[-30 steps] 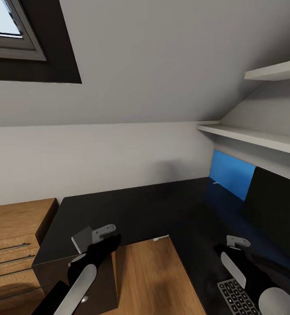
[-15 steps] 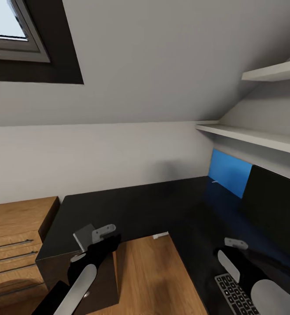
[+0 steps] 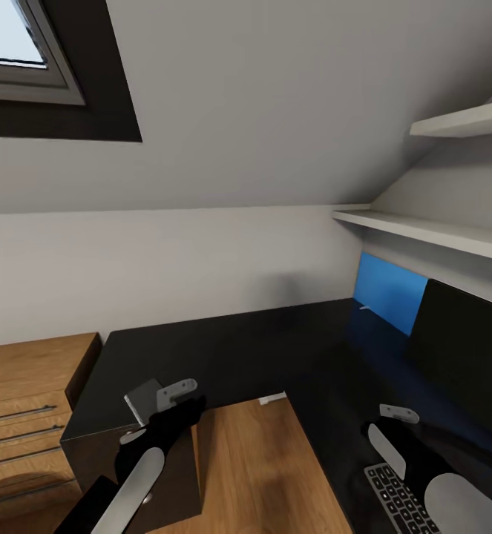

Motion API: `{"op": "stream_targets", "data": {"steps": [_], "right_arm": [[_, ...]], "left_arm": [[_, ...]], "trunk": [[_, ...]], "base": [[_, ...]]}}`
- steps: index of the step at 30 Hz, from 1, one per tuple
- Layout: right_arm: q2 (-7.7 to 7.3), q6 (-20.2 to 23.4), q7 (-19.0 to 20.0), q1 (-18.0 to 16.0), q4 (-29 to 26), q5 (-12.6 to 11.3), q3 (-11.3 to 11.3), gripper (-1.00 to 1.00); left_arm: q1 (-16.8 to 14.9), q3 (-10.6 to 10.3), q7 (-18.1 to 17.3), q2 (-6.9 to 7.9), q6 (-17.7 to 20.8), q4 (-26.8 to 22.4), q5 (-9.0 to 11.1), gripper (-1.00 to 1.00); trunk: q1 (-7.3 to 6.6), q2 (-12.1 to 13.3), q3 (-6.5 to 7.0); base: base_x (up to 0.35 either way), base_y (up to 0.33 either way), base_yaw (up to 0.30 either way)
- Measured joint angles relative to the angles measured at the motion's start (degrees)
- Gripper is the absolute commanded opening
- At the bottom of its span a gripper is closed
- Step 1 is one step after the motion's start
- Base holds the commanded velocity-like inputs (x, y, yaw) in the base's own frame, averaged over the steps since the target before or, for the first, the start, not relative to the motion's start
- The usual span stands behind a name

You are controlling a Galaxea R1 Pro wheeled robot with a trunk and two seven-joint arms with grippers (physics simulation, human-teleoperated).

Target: In the bedroom, organize the workspace by keeping the computer under the desk, ensuring the monitor is on the desk, placing the keyboard on the desk next to the monitor, placing the mouse on the desk next to the keyboard, moving the folder from the swivel chair onto the desk next to the mouse, stacking the notebook on top of the folder with the pen on top of the notebook, and positioning the swivel chair next to the desk.

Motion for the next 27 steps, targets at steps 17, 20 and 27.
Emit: {"op": "stream_targets", "data": {"steps": [17, 20, 27], "right_arm": [[-0.51, 0.0, 0.0, -1.9, 3.0, 0.0, -0.1, -1.0], [-0.48, 0.0, 0.1, -2.1, 3.4, 0.3, -0.1, -1.0], [-0.36, -0.1, 0.1, -2.2, 3.6, 2.0, -0.1, -1.0]], "left_arm": [[0.0, 0.1, 0.1, 0.07, -0.1, -0.4, 0.0, 1.0], [0.0, 0.1, 0.1, 0.08, -0.1, -0.4, 0.0, 1.0], [0.0, 0.1, 0.1, 0.08, -0.1, -0.4, 0.0, 1.0]], "trunk": [[3.74, -6.8, -3.06], [4.4, -8.0, -3.6], [5.94, -10.8, -4.86]], "base": [[0.0, 0.0, 0.0], [0.0, 0.0, 0.0], [0.0, 0.0, 0.0]]}}
